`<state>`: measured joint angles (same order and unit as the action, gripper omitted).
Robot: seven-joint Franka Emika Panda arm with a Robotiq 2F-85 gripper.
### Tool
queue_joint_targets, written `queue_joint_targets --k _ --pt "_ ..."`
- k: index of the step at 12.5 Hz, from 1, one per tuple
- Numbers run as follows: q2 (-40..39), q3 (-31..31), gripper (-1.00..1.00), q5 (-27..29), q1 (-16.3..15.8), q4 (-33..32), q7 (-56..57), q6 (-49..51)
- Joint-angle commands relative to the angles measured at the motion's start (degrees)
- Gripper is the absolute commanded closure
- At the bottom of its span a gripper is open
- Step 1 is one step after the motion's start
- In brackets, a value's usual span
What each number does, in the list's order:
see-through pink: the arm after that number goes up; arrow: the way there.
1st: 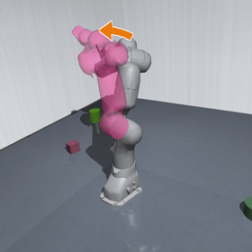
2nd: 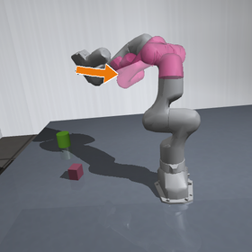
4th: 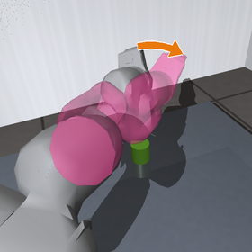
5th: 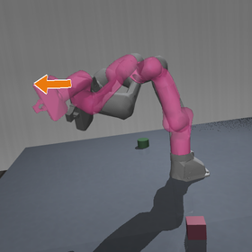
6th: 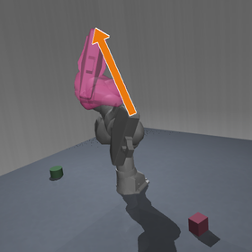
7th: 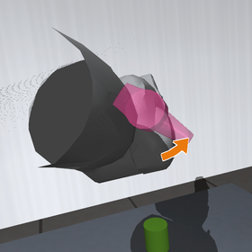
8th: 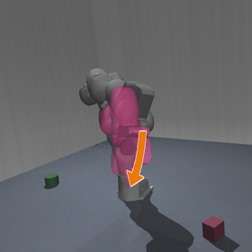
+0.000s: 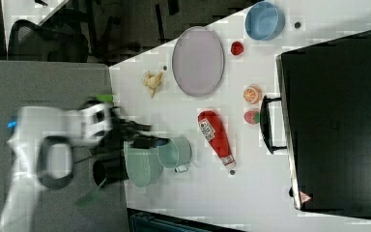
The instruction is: Pick Ketchup from the table and place it in strainer.
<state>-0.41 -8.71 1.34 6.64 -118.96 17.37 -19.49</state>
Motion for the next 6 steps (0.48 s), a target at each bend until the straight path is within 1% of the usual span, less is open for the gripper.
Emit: queue_joint_targets --k 1,4,6 --pt "-1.20 -1.25 -1.00 0.30 0.54 -3.96 20.80 -7.48" --pt "-4.28 -1.31 -1.00 0.30 0.50 -8.64 33.38 -18.07" --pt "-6.66 -1.42 -1.00 0.30 0.39 -11.28 37.68 -23.15"
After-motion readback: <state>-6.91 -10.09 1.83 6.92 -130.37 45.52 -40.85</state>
